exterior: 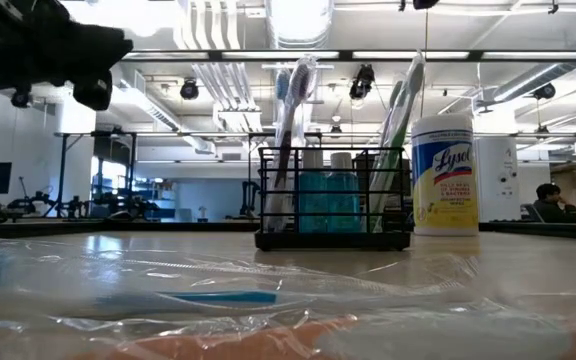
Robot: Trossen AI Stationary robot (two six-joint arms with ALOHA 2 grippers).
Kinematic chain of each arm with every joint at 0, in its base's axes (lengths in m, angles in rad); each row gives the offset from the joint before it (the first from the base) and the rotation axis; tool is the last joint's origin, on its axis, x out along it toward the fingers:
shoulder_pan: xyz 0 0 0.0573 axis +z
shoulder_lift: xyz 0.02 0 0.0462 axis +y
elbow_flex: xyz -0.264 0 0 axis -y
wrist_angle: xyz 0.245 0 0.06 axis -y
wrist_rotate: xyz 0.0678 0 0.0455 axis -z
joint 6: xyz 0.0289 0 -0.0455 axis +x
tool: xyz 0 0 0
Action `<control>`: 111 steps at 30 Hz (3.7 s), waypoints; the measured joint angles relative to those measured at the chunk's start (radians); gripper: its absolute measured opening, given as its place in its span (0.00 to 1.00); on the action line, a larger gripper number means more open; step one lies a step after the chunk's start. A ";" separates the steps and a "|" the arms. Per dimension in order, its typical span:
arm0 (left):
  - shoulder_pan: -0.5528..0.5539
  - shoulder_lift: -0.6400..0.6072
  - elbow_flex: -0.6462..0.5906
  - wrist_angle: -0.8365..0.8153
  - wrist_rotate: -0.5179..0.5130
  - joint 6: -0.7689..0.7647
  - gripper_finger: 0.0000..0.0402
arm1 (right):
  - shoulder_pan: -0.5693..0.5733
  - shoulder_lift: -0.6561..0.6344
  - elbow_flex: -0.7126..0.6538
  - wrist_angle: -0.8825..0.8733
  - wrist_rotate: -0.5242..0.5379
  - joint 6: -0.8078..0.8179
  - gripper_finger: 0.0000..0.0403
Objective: Pick & Place toothbrushing station
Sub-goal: Put the top blue toothbrush into the mesh organizer
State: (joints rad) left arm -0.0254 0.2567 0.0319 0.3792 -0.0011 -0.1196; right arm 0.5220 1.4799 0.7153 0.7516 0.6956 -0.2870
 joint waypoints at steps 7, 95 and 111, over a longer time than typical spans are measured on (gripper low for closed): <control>-0.044 0.200 0.048 0.145 0.089 0.018 0.43 | -0.037 0.000 -0.003 0.018 0.000 0.000 0.02; -0.455 1.238 0.962 0.343 -0.414 0.902 0.07 | -0.096 0.106 -0.011 0.325 -0.100 0.044 0.02; -0.489 1.027 0.961 -0.038 -0.489 0.569 0.02 | -0.010 0.087 -0.012 0.291 0.258 -0.152 0.31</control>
State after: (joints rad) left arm -0.5144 1.2833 0.9924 0.3412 -0.4898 0.4490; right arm 0.5123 1.5664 0.7029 1.0428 0.9540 -0.4391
